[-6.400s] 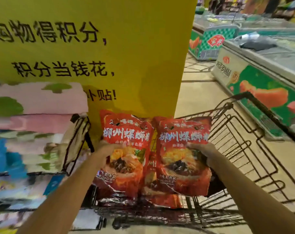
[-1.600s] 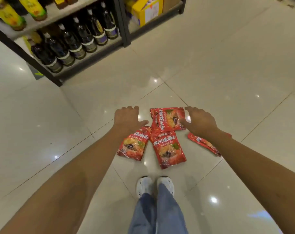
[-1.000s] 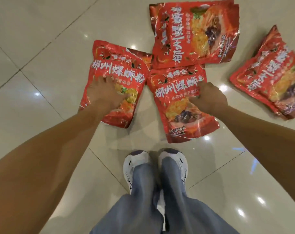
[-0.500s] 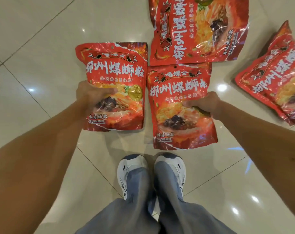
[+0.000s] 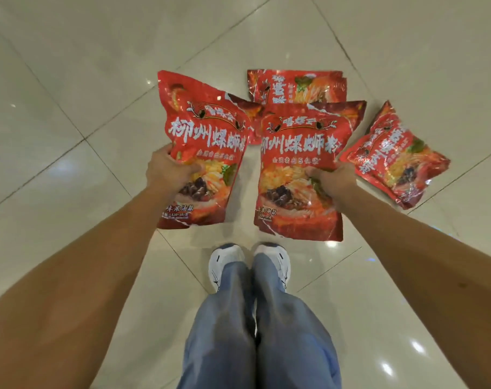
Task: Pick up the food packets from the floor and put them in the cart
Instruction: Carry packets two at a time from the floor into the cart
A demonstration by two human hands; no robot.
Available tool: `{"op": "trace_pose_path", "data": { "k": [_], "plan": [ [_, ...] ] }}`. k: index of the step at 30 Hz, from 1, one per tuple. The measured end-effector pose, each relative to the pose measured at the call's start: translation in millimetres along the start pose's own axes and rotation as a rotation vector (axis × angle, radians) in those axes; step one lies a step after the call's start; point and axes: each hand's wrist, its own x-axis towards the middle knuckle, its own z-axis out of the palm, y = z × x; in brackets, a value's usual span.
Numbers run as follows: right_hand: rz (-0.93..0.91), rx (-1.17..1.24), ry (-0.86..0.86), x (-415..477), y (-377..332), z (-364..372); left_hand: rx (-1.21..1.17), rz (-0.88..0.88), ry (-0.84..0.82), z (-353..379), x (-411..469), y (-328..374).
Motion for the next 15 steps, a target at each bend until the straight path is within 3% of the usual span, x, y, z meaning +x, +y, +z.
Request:
{"op": "trace_pose_path", "data": {
  "k": [7, 15],
  "plan": [
    [-0.177, 0.121, 0.031, -144.8, -143.4, -91.3, -0.203, 0.067, -0.041, -140.6, -76.9, 143.1],
    [-0.441, 0.322, -0.068, -320.8, -291.4, -183.0, -0.415, 0.265, 0.042, -328.9, -205.5, 287.2]
  ]
}}
